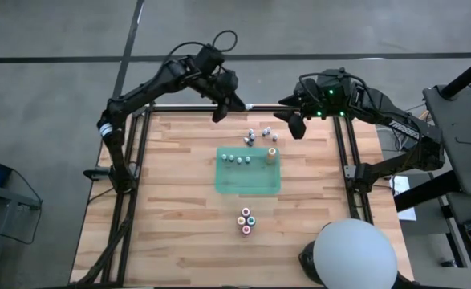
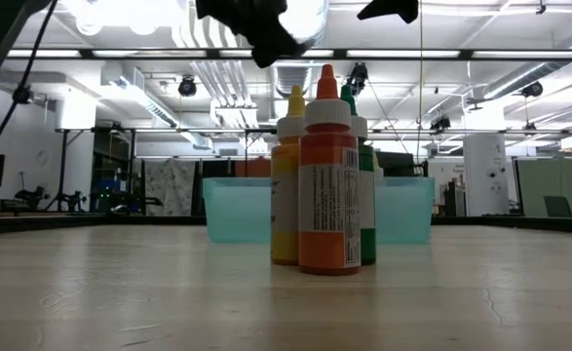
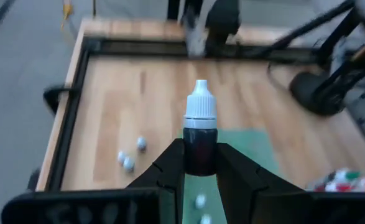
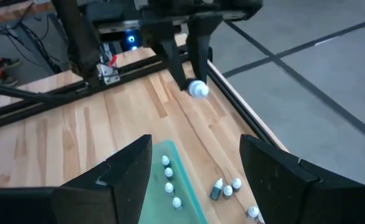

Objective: Pick & Place food coloring
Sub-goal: Put the black small food coloring bottle into the green container

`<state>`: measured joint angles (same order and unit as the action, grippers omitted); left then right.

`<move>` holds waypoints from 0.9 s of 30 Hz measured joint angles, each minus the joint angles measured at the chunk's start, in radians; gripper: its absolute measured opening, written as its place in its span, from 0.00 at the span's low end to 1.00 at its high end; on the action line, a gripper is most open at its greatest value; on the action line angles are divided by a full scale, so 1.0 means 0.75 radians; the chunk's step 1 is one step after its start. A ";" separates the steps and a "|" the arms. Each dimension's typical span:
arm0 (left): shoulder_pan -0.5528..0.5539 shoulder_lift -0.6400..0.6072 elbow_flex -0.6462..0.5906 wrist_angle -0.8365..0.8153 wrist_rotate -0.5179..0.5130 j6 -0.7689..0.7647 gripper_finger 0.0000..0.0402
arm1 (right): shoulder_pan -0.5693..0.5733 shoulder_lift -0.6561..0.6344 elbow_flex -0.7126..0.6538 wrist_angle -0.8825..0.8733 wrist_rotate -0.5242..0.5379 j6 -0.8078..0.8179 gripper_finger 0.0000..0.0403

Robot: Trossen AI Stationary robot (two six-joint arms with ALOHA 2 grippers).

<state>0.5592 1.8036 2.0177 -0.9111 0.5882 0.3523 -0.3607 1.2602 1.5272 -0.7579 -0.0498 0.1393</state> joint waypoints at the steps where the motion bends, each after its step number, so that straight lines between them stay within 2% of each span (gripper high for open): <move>1: -0.003 -0.007 0.001 0.029 0.026 -0.018 0.13 | 0.000 0.000 0.000 0.001 0.000 0.005 0.58; 5: -0.026 -0.020 0.000 0.115 0.116 -0.081 0.13 | 0.001 0.000 0.000 0.011 -0.002 0.010 0.58; 12: -0.076 -0.025 0.003 0.212 0.179 -0.133 0.13 | 0.004 -0.001 0.050 0.018 -0.023 0.008 0.58; 15: -0.100 -0.025 0.005 0.242 0.180 -0.137 0.13 | 0.004 -0.001 0.076 0.019 -0.071 -0.009 0.58; 27: -0.159 -0.025 0.005 0.390 0.180 -0.192 0.13 | 0.022 0.055 0.090 0.054 -0.094 -0.017 0.58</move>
<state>0.4399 1.7847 2.0212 -0.6187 0.7230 0.2083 -0.3443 1.3011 1.5944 -0.7174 -0.1200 0.1268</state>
